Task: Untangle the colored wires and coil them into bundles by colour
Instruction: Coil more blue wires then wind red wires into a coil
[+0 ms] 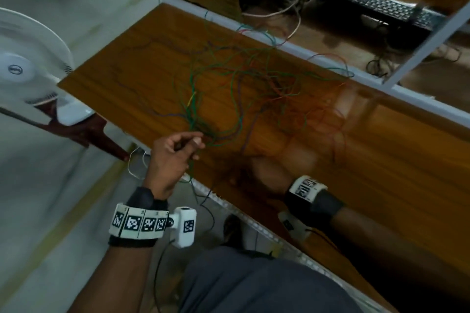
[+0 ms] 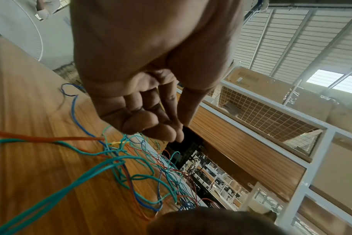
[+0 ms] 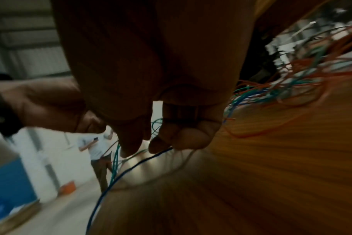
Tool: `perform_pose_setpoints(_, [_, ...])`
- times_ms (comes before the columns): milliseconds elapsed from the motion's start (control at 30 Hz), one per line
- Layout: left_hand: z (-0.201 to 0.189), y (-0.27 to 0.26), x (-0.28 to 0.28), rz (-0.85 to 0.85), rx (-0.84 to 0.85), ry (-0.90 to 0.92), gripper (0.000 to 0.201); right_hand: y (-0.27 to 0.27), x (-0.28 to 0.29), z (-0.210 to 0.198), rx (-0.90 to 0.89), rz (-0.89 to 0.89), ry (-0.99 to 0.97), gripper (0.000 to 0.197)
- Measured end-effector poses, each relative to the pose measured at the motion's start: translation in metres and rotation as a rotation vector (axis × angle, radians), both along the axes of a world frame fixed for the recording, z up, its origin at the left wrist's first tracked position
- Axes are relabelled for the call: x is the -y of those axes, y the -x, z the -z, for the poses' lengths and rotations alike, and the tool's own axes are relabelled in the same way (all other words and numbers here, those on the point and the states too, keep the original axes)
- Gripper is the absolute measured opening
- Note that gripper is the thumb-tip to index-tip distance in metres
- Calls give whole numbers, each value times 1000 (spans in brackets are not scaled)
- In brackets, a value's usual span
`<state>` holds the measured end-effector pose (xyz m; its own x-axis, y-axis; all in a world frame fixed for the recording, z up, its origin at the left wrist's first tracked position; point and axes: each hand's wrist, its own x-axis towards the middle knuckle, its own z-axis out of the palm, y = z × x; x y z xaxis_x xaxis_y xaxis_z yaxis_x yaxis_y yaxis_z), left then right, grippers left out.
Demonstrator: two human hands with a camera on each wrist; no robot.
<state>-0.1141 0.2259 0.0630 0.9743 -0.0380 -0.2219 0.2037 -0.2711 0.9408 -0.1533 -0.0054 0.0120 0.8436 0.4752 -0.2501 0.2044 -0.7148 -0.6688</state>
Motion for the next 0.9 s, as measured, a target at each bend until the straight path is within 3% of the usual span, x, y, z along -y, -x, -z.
perform_pose_setpoints(100, [2, 1, 3, -18, -7, 13, 13, -21, -13, 2, -45, -182, 207, 36])
perform_pose_setpoints(200, [5, 4, 7, -27, -19, 42, 13, -25, 4, 8, -45, -194, 347, 37])
perform_pose_setpoints(267, [6, 6, 11, -34, -30, 55, 13, -23, 27, 0, 25, -104, 245, 30])
perform_pose_setpoints(367, [5, 8, 23, -6, -22, 88, 13, -26, 71, -30, 179, 169, 8, 14])
perform_pose_setpoints(433, [-2, 8, 38, 57, 16, 114, 14, -27, 98, -54, 197, 290, -79, 19])
perform_pose_setpoints(533, [-12, 2, 70, 212, 119, 57, 22, -24, 126, -82, 142, 399, -196, 38])
perform_pose_setpoints(633, [-20, -12, 102, 422, 272, 7, 45, -11, 135, -98, 43, 519, -357, 27])
perform_pose_setpoints(700, [-31, -23, 123, 595, 454, -187, 63, -4, 137, -103, -7, 566, -477, 17])
perform_pose_setpoints(833, [-44, -52, 184, 941, 732, -414, 52, 5, 143, -102, -16, 620, -710, 12])
perform_pose_setpoints(900, [-49, -68, 210, 1094, 736, -489, 36, 8, 153, -99, -26, 657, -812, 14])
